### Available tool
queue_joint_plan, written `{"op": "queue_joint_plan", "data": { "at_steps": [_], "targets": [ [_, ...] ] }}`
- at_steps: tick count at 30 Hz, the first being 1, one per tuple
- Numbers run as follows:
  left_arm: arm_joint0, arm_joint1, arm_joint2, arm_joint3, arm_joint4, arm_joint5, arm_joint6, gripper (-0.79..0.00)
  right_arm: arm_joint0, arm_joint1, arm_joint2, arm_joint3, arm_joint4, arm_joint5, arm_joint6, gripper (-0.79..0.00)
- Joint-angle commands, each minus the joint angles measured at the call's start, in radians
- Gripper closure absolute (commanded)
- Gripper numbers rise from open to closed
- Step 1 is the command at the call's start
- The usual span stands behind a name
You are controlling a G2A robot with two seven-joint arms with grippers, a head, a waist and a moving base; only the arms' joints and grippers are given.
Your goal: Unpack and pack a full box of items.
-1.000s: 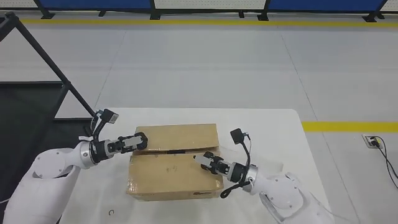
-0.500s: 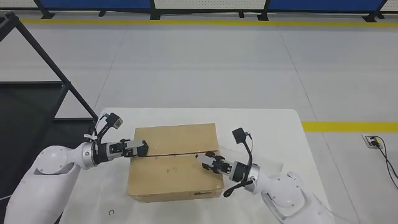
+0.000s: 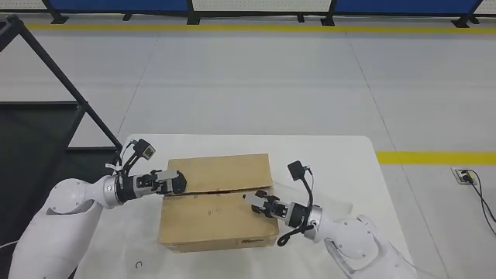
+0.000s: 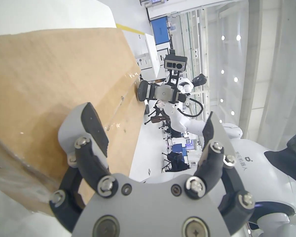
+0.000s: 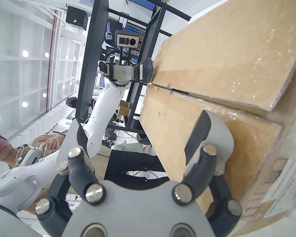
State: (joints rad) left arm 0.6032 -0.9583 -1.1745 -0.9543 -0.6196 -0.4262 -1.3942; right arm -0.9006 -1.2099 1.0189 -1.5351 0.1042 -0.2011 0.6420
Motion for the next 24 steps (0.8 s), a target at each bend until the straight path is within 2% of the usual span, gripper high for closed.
{"op": "queue_joint_plan", "data": {
  "at_steps": [1, 15, 20, 24],
  "targets": [
    [-0.002, 0.001, 0.004, -0.001, 0.017, 0.008, -0.007, -0.785, 0.000, -0.001, 0.000, 0.001, -0.001, 0.000, 0.000, -0.785],
    [-0.004, 0.002, 0.019, 0.001, 0.060, 0.020, -0.020, -0.785, -0.008, -0.005, 0.019, -0.005, 0.007, -0.021, 0.007, -0.785],
    [-0.010, 0.001, 0.026, 0.004, 0.069, 0.024, -0.024, -0.785, -0.065, 0.010, 0.086, -0.050, 0.028, -0.063, 0.023, -0.785],
    [-0.019, -0.002, 0.034, 0.012, 0.074, 0.024, -0.023, -0.785, -0.161, 0.032, 0.187, -0.104, 0.041, -0.105, 0.039, -0.785]
  ]
}}
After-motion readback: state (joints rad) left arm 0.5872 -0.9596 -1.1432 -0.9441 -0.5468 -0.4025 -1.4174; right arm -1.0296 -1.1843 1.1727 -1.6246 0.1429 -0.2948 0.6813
